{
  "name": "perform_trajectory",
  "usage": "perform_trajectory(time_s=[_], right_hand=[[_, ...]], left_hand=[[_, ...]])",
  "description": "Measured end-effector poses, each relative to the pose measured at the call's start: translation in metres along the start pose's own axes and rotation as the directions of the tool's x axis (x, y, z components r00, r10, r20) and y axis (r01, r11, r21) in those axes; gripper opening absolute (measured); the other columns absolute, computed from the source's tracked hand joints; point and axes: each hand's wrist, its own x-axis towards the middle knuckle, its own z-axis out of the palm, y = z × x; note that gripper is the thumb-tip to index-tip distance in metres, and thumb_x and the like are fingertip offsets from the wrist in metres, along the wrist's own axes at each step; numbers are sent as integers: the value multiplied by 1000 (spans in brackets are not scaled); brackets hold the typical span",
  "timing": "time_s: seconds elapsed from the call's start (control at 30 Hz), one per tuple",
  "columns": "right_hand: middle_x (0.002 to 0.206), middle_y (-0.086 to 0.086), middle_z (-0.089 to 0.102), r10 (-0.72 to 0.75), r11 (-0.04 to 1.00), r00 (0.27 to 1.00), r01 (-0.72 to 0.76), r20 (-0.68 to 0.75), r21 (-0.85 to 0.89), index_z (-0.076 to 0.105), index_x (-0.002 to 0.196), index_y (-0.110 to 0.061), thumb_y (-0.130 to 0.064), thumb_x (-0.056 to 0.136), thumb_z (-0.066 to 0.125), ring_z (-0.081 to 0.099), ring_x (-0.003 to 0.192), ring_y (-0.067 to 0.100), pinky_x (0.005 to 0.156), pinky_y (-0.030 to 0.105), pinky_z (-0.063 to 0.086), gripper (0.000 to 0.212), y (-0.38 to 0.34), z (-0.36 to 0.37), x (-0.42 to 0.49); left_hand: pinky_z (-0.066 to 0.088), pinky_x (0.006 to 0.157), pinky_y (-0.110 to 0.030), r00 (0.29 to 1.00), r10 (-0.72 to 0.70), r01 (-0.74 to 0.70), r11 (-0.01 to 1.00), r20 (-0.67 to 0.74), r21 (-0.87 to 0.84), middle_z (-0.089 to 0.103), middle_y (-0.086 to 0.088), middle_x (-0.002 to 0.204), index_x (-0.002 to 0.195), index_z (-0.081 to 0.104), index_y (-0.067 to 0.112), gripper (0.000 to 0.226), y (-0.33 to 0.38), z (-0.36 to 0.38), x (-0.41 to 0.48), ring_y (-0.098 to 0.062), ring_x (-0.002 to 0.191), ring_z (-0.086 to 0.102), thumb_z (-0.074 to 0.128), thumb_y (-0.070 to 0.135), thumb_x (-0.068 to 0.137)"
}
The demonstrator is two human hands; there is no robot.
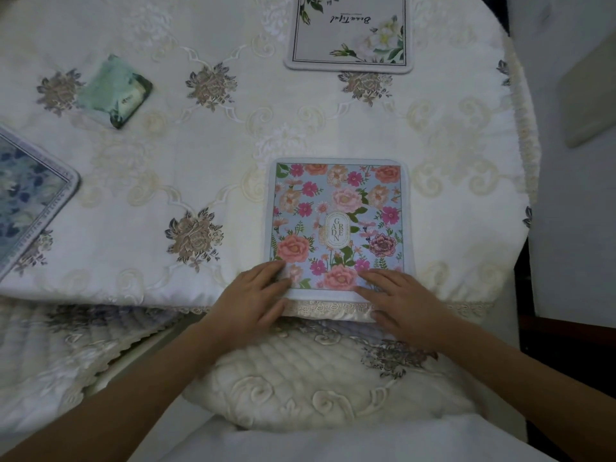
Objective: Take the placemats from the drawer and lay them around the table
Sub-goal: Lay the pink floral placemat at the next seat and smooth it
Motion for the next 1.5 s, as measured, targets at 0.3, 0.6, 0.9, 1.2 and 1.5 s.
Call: perform_trajectory(time_s=[0.3,0.6,0.9,1.2,1.5], right_hand=[[163,0,22,-31,999,998,33,-54,30,32,151,-23,-48,96,29,15,150,20,121,45,19,61,-38,13,18],[162,-2,24,79,996,995,-77,-54,45,38,150,-24,-35,97,48,21,149,18,116,43,32,56,15,8,-39],[161,6,27,153,983,982,-140,-109,117,41,149,-19,-34,98,49,23,148,21,115,44,34,54,11,8,-43],[165,-1,10,259,956,957,-233,-134,180,27,155,-17,-38,99,44,11,151,15,122,34,17,61,0,17,-46],[165,1,11,338,935,929,-313,-149,169,19,156,-18,-38,101,43,8,152,19,123,40,17,63,22,9,-28]], left_hand=[[39,108,-40,995,99,-98,995,20,-12,47,-8,151,134,57,20,49,59,19,12,-24,136,43,35,49,102],[41,105,-42,991,-128,130,991,38,-44,42,-8,154,132,61,20,59,19,-4,-17,-26,137,45,26,52,97],[39,107,-43,984,-168,170,984,51,-43,45,-8,152,134,61,21,63,26,-7,-17,-26,136,45,25,55,95],[31,116,-41,966,-248,250,968,78,-15,27,-2,163,146,48,24,70,25,-2,-16,-21,145,32,15,59,94],[33,115,-42,965,-261,261,965,18,-32,33,-6,159,148,46,16,68,18,-7,4,-24,146,31,21,53,96]])
